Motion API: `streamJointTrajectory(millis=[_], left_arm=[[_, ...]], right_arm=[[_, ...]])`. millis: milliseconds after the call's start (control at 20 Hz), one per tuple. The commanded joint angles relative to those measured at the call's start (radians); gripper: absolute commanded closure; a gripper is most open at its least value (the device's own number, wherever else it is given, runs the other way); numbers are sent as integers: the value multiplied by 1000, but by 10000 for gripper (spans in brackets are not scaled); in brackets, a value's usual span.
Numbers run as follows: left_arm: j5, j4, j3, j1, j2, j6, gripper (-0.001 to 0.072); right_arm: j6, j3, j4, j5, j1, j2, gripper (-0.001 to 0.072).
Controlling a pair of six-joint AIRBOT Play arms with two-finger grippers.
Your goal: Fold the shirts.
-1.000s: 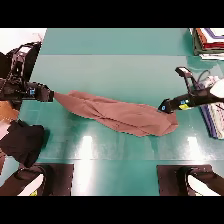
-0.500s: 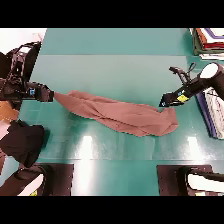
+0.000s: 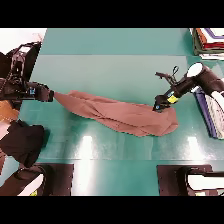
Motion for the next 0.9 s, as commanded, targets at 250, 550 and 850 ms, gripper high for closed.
streamJointTrajectory(millis=[250, 550, 850], left_arm=[[3, 0, 49, -1, 8, 0, 686], [-1, -8, 49, -1, 8, 0, 686], [-17, -7, 49, -1, 8, 0, 686]], right_arm=[[-6, 1, 3, -127, -97, 301, 695], [39, -95, 4, 73, -120, 270, 179], [38, -176, 11, 16, 3, 178, 313]])
